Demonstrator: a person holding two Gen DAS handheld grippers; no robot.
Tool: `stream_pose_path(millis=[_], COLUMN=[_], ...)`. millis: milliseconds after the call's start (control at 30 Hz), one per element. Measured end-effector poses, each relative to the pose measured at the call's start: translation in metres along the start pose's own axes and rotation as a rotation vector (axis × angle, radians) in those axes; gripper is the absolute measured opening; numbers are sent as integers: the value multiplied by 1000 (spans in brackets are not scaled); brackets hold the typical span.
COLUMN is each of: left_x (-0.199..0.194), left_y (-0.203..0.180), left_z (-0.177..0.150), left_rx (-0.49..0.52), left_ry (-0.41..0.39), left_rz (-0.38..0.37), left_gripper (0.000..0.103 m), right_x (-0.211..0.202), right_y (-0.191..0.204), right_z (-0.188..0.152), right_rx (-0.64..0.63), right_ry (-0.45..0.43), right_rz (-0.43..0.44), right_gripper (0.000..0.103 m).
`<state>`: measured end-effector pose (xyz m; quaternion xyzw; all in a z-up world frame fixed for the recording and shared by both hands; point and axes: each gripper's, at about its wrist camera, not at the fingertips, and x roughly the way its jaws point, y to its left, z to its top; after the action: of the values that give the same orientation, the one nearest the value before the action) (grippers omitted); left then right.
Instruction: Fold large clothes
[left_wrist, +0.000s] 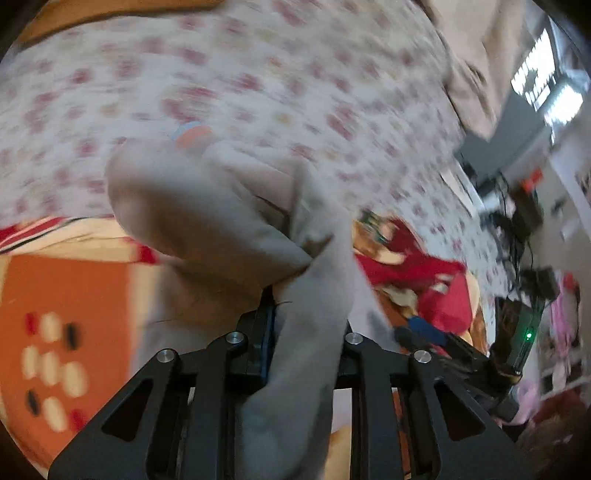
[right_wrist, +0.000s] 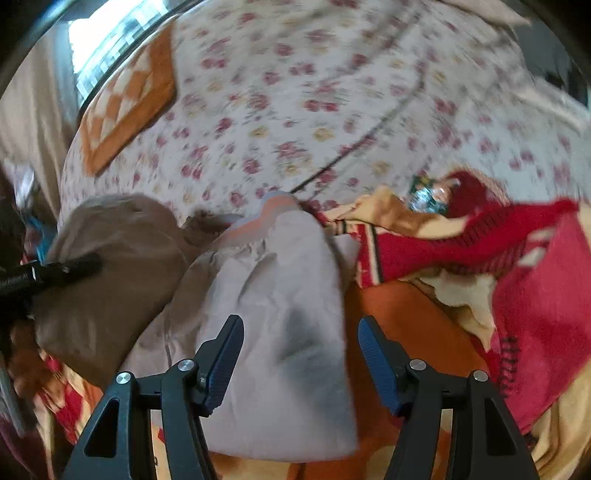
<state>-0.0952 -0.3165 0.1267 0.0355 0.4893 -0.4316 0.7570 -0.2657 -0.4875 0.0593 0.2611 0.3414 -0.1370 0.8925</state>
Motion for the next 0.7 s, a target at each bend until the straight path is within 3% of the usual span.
stream_pose_path(millis=[67,167,233,267,400,533,600,633,700], left_x=[37,92,107,105,64,-1,-18,-22,-15], left_y=[-24,-45,-53,-55,-53,-31,-17,-10,-2], left_z=[2,-4,-7,-7,-7,-16,-25,-31,-44], left_rx=[15,-15,-27,-12,32,83,100,114,121], left_ry=[47,172,213,204,190,85,33,12,25], left_rz=[-15,-133,-129,-137,-176,-180,-106,-23,56], left_gripper=[16,16,16,18,44,57,57,57,57], right_x=[1,0,-4,-6,-15,-20,-21,-21,-21], right_y=[-11,-27,-38,-44,-56,-48,-42,-38,-33], right_z=[3,8,10,12,13,12,11,9,7], right_rx=[16,27,64,94,151,147,148,155,189], right_ry=[-11,-18,-15,-16,-26,-35,-40,-46,-53], right_rz=[-31,-101,-117,-117,-92,-58,-23,7,98], right_gripper=[62,62,62,62,62,65,70,71,76])
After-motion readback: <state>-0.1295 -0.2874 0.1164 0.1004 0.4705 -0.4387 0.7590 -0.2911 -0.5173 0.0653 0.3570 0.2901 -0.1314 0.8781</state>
